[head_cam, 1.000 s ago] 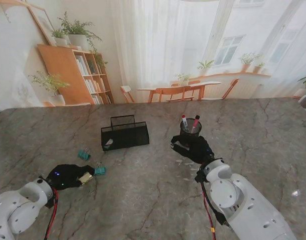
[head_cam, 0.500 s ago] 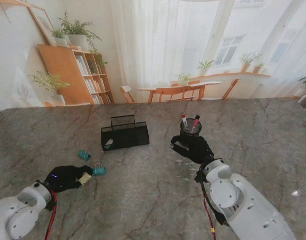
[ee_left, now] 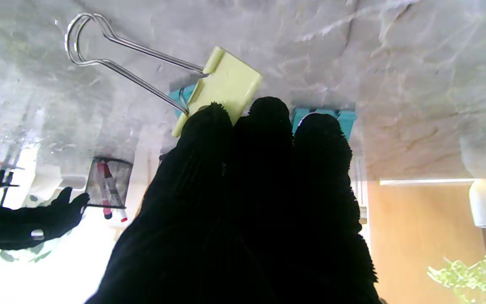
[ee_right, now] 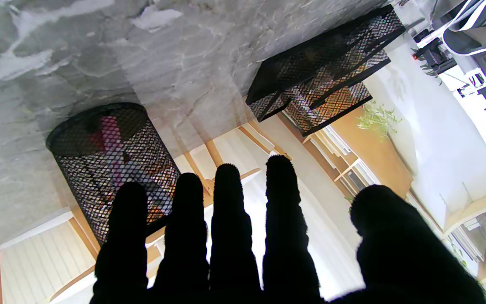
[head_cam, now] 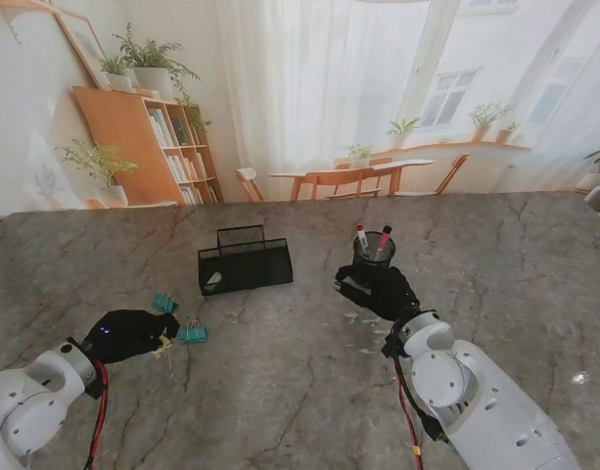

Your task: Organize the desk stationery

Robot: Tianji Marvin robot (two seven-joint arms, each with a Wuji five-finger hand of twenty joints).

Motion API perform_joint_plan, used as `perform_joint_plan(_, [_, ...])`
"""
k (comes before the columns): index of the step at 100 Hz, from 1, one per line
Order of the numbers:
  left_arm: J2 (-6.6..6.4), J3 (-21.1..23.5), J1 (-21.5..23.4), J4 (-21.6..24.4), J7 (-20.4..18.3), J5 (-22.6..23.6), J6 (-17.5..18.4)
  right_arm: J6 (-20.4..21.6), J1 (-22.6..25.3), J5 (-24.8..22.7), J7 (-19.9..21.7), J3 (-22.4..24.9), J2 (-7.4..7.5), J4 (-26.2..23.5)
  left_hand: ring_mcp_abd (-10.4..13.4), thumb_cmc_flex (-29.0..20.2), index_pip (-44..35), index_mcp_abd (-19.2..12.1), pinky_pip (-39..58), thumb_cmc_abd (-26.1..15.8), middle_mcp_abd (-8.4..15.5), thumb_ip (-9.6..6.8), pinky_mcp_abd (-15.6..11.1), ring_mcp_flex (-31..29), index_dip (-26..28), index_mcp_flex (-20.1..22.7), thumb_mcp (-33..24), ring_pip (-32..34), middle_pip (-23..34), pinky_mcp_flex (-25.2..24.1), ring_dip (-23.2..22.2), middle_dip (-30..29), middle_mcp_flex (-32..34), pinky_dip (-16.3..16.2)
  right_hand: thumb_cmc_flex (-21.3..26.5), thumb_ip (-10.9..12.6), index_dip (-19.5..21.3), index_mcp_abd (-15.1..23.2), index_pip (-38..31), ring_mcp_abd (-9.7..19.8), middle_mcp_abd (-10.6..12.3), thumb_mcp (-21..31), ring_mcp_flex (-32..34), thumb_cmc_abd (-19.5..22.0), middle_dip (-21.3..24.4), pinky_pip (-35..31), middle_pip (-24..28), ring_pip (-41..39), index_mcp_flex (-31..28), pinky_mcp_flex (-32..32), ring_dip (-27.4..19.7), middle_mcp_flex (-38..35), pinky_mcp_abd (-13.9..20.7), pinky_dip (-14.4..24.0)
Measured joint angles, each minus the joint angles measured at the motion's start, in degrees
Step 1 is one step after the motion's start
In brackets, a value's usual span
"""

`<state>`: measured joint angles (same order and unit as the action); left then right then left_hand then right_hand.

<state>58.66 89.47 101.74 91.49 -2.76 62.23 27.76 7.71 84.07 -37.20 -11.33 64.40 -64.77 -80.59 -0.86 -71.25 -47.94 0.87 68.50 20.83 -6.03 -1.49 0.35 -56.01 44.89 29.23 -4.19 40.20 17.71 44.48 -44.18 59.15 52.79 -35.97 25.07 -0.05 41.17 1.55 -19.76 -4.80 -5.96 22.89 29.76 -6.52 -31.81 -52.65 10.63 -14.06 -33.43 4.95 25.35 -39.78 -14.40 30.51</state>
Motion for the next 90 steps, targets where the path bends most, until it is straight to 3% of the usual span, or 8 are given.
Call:
perform_joint_plan(28, [-0.34,-2.37,-6.56,0.51,-4.64,-3.29,1.02,0.0,0.3,0.02,-0.35,0.5,-0.07,-0.18,0.0,0.0,-0.69,0.65,0.01,-0.02,0.02,-0.01,0.0,-0.03,0.01,1.01,-0.21,0.58,0.16,0.43,-0.63,0.47,0.04,0.0,0.01,0.0,0.0,-0.01,0.0,0.0,-0.01,0.0,0.0,0.0,0.0,-0.02,0.0,0.0,0.0,0.0,0.0,0.0,0.0,0.0])
perform_joint_plan(63, [-0.22,-4.33,-11.28,-0.92,-2.53,-3.7,2.39,-0.08,0.81,0.01,-0.99,1.13,-0.1,-0.37,0.0,0.0,-1.39,0.73,0.02,-0.02,0.02,0.0,0.01,-0.09,-2.27,1.59,-0.79,0.59,0.2,1.23,-0.64,0.48,0.05,-0.03,0.01,0.0,0.0,-0.01,0.0,0.0,-0.01,0.0,0.0,0.01,0.0,-0.02,0.0,0.0,0.0,-0.01,0.0,0.0,0.0,0.0])
perform_joint_plan(90, [-0.29,-11.74,-24.37,-8.52,-2.31,-7.92,2.36,-0.06,0.74,-0.02,-0.95,1.11,-0.1,-0.33,0.0,0.0,-2.08,0.76,-0.12,-0.02,0.02,-0.01,0.01,-0.1,-3.13,1.6,-0.81,0.59,0.28,1.34,-0.77,0.29,0.05,-0.05,0.01,0.0,0.0,-0.01,-0.01,0.0,-0.01,0.0,0.0,0.02,0.0,-0.02,0.0,0.0,0.0,-0.02,0.0,0.0,0.0,0.0])
